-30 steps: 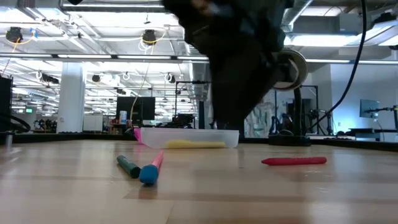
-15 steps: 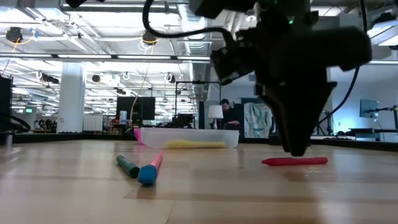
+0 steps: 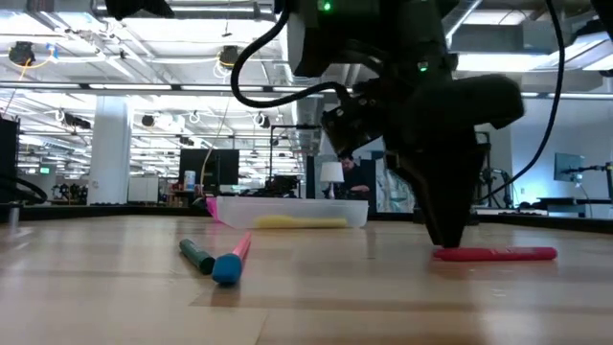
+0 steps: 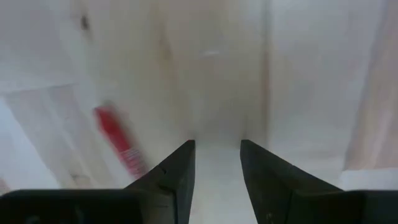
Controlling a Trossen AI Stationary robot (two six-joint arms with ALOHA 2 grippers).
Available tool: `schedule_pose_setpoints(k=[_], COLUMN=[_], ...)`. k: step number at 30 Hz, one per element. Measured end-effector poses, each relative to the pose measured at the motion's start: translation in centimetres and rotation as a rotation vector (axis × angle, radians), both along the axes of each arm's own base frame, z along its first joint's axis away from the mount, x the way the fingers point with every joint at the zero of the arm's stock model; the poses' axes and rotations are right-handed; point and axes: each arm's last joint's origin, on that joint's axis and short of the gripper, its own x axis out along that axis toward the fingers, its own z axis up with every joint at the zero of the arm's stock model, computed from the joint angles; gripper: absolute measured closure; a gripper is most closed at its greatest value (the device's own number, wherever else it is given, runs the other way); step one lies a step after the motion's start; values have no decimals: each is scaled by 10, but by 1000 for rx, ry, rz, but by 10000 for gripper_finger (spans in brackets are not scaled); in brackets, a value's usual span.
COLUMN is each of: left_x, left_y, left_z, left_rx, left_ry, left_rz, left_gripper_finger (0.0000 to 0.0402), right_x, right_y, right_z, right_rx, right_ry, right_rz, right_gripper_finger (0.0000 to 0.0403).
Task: Pick & place school supplies into a supply box
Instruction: Put the red crayon into the pink supply box
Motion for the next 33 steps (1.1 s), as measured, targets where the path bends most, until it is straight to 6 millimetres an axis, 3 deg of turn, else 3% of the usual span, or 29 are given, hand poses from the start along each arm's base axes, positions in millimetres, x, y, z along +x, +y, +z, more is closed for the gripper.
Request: schedule_pose_setpoints(k=[6, 10, 18, 23, 28, 33], left_x=[18, 30, 51, 62, 69, 73], left_y=[-3, -6, -12, -15, -17, -18], left_z=[-10, -17, -32, -37, -39, -40], left_rx=[-17, -27, -78, -76, -60, -53], left_ry=[53, 96, 167, 161, 149, 147], left_rz=[31, 45, 62, 60, 45, 30], left_gripper_finger=[248, 248, 248, 248, 248, 248], right_x=[3, 1, -23, -38, -44, -51], right_y=[-11, -8, 41, 77, 81, 97], right_z=[2, 13, 33, 29, 16, 8], right_rx=[-3, 28, 62, 74, 84, 54], right_ry=[-6, -11, -28, -66, -55, -108], right_rz=[-3, 58, 265, 371, 291, 304], right_gripper_finger=[281, 281, 281, 281, 281, 281])
